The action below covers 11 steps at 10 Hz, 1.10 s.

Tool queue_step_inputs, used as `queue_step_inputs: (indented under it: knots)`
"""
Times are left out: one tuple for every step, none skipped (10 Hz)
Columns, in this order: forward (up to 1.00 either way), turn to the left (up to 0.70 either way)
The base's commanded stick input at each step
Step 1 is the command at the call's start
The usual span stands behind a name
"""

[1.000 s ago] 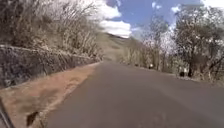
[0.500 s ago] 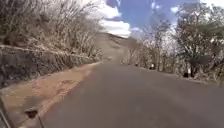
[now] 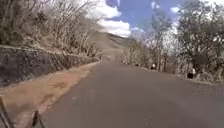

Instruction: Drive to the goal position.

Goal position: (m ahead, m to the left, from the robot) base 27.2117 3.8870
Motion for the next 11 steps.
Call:
queue_step_inputs:
  knots:
    - [0.70, 0.00]
    - [0.70, 0.00]
    - [0.70, 0.00]
    - [0.70, 0.00]
    - [0.70, 0.00]
    - [0.70, 0.00]
    - [0.70, 0.00]
    - [0.70, 0.00]
    - [0.70, 0.00]
    - [0.70, 0.00]
    - [0.70, 0.00]
